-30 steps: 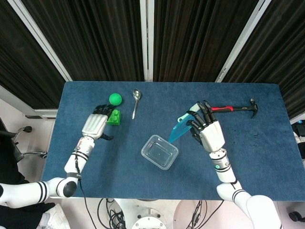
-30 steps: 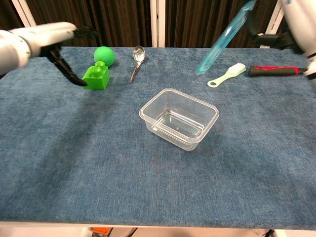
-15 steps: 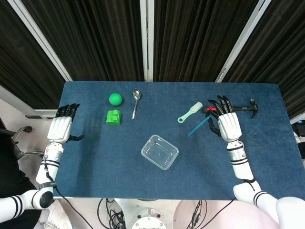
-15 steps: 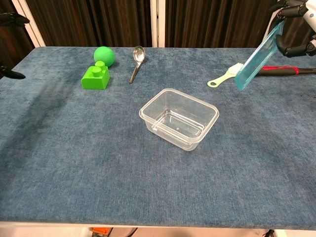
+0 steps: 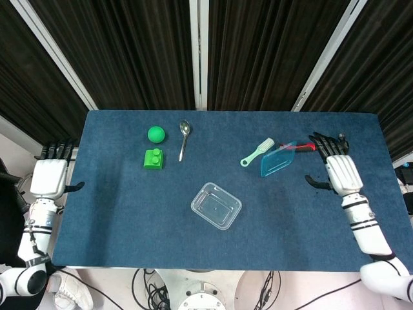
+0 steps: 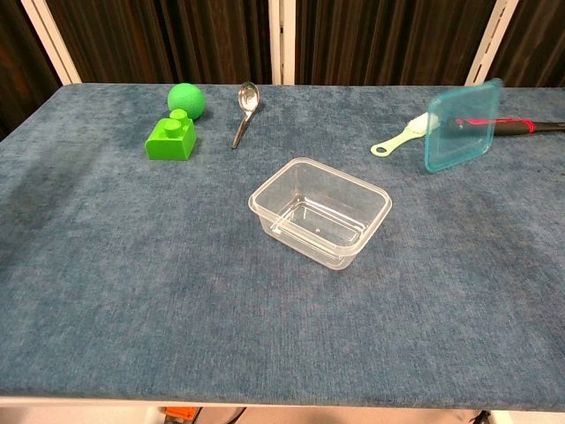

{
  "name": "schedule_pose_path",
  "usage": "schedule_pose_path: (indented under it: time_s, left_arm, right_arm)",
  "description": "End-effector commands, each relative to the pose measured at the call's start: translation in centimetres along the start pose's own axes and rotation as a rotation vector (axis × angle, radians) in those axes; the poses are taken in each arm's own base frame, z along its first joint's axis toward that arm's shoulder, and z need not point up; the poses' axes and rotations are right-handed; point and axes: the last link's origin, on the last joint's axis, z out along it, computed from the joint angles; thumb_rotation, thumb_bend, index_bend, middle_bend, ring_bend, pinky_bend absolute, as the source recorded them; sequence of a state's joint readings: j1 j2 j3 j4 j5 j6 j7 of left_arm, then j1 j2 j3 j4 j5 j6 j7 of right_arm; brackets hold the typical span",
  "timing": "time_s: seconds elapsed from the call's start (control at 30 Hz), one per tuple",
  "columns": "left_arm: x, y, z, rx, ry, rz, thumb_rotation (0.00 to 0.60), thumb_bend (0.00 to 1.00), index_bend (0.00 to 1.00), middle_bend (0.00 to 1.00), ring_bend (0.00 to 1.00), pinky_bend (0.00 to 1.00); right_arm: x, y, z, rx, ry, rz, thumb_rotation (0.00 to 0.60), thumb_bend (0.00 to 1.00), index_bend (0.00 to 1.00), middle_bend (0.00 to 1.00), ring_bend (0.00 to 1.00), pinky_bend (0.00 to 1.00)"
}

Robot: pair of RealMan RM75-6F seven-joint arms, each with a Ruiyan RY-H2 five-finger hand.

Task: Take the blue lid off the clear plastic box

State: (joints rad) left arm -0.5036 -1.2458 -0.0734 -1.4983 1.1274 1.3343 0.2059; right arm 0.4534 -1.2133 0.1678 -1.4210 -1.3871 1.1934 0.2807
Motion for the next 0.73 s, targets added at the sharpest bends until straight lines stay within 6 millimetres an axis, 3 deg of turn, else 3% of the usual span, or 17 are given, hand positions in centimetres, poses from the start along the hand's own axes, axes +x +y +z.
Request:
schedule_pose_path:
  time_s: [0.03,0.17,0.33,0.73]
  left_arm:
    - [0.7,-2.3,-2.6,0.006,-0.002,-0.03,0.6,0.0,0.06,0.05,0.0,0.0]
    - [1.2,-3.1,-5.1,0.017,0.01,-0.025,0.6,0.0,0.07,0.05,0.0,0.0]
    - [1.4,-3.3,-8.2,0.017,0.028,0.004,0.6,0.0,0.07,0.05,0.0,0.0]
    - [0.5,-4.2,-14.2,0.112,0.011,-0.029,0.6,0.0,0.07,0.05,0.0,0.0]
  right_arm:
    - [1.9,0.9,-5.2,0.007,0.058,0.015,0.6,0.17,0.0,0.08,0.0,0.03]
    - [2.9,1.6,-9.1,-0.015,0.084,-0.005,0.6,0.18,0.02,0.11,0.0,0.04]
    - [2.9,2.1,-12.8,-0.067,0.074,-0.018,0.6,0.2,0.02,0.1,0.0,0.04]
    - [1.7,3.3,-17.4,-0.14,0.093,0.031,0.6,0.22,0.03,0.09,0.0,0.0]
